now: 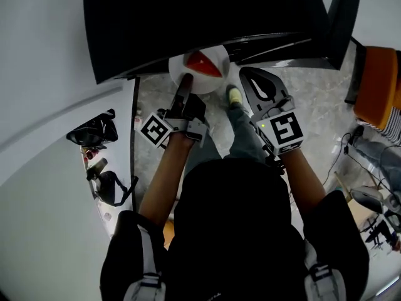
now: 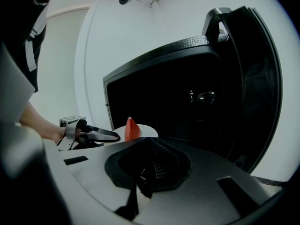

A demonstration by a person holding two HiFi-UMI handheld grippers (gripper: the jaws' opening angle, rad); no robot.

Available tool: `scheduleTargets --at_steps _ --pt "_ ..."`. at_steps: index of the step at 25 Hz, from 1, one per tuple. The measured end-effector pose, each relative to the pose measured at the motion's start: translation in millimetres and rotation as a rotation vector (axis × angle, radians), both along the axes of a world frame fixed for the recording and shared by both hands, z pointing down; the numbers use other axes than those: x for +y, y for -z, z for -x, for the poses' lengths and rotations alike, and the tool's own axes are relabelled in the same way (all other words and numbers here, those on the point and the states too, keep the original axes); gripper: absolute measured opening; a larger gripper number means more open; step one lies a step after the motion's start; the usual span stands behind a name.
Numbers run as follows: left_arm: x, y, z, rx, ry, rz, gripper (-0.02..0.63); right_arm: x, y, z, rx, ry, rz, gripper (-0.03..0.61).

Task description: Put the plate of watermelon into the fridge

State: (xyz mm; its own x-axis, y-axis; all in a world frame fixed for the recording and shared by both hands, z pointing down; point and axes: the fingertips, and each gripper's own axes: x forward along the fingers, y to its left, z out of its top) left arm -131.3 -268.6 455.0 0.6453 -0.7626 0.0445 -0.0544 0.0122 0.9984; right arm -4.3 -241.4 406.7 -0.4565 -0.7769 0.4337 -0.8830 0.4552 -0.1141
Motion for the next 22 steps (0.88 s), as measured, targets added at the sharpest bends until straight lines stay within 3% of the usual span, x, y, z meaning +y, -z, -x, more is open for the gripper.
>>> scheduleTargets --at_steps 6,11,22 --pt "2.0 -18.8 -0.5 -0.009 -0.01 0.012 0.028 7.0 -11.7 2.7 0.009 -0.019 0.023 0.008" --pt "-26.9 -58.4 -11.9 -0.039 -0.008 0.037 0.028 -20.6 -43.9 -7.8 -0.004 -0.011 0.046 0.008" --pt "-41.2 -91.8 -20.2 -0.02 0.004 0.059 0.029 -21.6 -62.5 -11.7 0.011 -0.024 0.038 0.008"
